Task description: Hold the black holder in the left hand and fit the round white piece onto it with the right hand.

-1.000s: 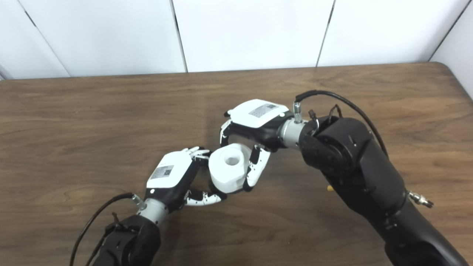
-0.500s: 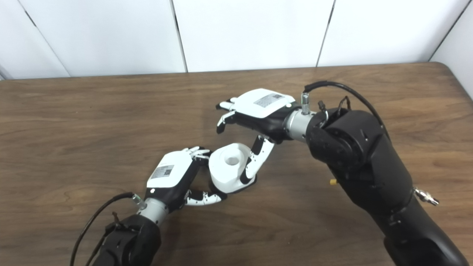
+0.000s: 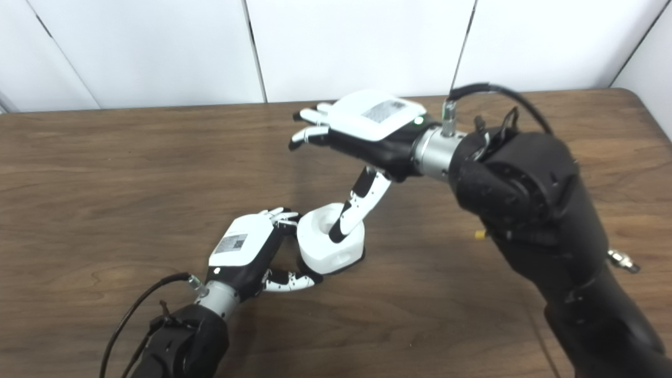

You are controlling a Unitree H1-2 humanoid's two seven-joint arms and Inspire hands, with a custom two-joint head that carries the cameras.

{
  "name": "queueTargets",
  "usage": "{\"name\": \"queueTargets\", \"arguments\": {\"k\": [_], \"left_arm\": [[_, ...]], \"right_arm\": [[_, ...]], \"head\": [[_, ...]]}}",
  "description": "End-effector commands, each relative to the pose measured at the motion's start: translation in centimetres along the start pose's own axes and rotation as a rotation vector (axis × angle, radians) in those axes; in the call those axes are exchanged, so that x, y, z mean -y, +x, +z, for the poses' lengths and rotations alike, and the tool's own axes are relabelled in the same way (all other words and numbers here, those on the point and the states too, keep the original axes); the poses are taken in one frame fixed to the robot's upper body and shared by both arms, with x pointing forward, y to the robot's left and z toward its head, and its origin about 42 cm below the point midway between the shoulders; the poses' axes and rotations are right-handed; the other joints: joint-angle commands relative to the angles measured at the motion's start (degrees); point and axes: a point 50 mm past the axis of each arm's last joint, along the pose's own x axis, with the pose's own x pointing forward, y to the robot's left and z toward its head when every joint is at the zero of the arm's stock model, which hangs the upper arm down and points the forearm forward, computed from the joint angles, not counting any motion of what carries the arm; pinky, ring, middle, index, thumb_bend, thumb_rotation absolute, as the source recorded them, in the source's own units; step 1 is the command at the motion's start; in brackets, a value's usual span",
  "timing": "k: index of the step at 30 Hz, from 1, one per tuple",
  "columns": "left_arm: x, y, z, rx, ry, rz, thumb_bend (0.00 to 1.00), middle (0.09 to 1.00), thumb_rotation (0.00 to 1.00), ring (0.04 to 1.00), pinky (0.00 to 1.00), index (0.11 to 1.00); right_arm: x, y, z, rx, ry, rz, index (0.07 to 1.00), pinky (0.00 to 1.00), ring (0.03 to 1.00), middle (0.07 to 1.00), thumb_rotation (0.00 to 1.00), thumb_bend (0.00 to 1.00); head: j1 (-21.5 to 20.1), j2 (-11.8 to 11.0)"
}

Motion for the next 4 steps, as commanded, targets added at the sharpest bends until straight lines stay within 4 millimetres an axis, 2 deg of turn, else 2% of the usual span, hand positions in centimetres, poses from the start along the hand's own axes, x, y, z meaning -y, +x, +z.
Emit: {"name": "queueTargets", "arguments": {"k": [1, 4], "left_arm": [[2.65, -0.26, -1.54, -0.069, -0.014, -0.154, 0.5, 0.841, 0.05, 0.915, 0.91, 0.494], [2.64, -0.3, -1.59, -0.068, -0.011, -0.153, 0.5, 0.84, 0.05, 0.915, 0.91, 0.494]], "right_arm": [[1.96, -0.95, 0.05, -0.018, -0.005, -0.012, 0.881, 1.0, 1.0, 1.0, 0.52, 1.0], [2.24, -1.14, 0.0, -0.029, -0.012, -0.027, 0.882, 1.0, 1.0, 1.0, 0.51, 1.0]], "head": [[-0.13, -0.08], [-0.1, -0.07]]}}
